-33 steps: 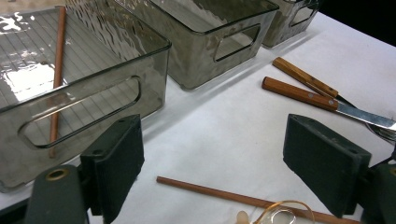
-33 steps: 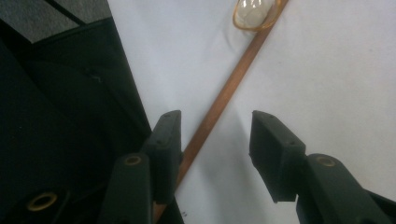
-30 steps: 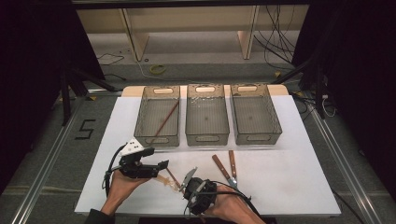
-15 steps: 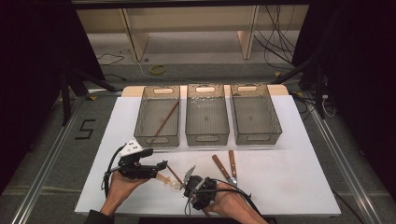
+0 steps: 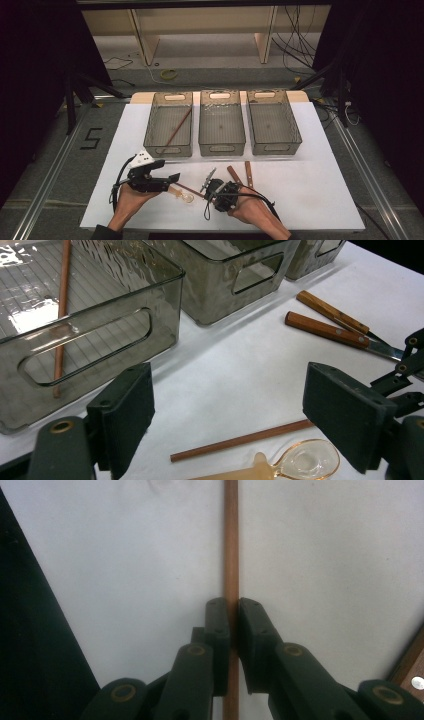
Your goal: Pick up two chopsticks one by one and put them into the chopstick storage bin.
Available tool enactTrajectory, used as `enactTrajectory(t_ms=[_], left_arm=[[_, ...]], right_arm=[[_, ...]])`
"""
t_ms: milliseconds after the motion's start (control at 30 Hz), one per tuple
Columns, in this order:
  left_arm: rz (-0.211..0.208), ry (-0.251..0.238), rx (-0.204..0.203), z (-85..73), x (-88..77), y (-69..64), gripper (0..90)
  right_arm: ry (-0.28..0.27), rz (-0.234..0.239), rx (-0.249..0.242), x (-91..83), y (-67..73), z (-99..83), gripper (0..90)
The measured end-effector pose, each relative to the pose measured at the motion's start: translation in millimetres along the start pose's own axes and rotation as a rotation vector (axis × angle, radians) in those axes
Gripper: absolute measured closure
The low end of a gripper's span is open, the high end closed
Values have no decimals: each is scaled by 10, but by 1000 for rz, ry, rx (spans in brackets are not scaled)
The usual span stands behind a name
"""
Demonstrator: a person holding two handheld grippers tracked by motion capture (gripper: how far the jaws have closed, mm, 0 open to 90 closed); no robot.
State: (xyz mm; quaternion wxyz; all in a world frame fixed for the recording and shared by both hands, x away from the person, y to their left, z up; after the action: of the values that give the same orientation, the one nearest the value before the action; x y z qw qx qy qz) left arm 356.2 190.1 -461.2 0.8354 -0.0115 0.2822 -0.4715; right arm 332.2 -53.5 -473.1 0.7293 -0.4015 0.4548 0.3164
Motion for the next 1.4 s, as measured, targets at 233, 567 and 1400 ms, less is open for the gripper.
enactTrajectory(t_ms=[233, 567, 1400], left_arm=[[-2, 28, 30, 4, 26, -20, 201], [-54, 187, 150, 92, 224, -135, 211], [-130, 575, 505, 273, 490, -516, 489]], right_arm=[[-30, 31, 22, -21, -97, -24, 841], [-76, 11, -9, -186, -196, -52, 843], [-150, -4, -94, -565, -160, -70, 843]])
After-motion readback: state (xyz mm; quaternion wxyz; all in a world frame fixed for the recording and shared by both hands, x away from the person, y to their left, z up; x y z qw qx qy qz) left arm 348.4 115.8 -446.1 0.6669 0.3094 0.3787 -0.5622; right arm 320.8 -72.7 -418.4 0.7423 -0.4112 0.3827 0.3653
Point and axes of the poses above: each handheld gripper's, and its own axes: x roughly forward along the jaws, z roughly out of its top, y roughly to its left, the point moved 1 cm from there along x, roughly forward along the jaws, and after that the axes turned 14 degrees about -z, right-handed, at the moved point
